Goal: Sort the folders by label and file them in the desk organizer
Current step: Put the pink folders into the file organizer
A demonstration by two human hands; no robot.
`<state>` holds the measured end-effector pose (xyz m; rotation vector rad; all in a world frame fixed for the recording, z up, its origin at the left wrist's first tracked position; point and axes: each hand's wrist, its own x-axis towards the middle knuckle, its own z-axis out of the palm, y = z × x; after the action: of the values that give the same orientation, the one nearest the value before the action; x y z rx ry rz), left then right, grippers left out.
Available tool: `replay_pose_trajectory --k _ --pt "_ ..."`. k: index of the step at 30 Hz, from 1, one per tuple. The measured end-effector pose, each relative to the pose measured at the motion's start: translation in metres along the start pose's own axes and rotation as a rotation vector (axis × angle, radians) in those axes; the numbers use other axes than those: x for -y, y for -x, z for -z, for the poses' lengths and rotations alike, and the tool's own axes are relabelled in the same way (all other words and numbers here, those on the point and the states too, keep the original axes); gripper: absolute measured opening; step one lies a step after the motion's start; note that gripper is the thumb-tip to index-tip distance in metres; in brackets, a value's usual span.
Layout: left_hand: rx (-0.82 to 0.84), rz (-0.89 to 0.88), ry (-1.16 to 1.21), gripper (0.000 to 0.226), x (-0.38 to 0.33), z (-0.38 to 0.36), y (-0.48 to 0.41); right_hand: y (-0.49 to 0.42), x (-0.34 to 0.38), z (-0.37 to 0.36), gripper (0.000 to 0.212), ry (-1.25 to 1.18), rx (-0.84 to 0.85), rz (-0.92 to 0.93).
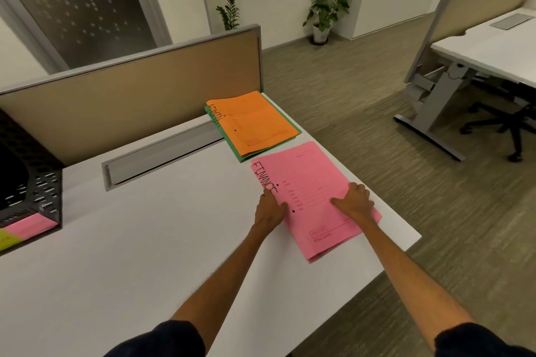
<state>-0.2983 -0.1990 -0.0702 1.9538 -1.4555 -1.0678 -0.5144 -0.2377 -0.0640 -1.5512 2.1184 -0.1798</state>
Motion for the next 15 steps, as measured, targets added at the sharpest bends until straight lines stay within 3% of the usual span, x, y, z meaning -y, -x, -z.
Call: replay_pose_trajectory --k 9,15 --pt "0.01 0.047 0.104 0.037 0.002 0.001 -0.006 -0.012 0.0 0.0 0.087 -0.06 0.013 -0.069" --pt "-0.025 0.076 0.246 0.069 0.0 -0.002 -0.008 -0.019 -0.004 0.005 0.088 -0.079 0.076 -0.102"
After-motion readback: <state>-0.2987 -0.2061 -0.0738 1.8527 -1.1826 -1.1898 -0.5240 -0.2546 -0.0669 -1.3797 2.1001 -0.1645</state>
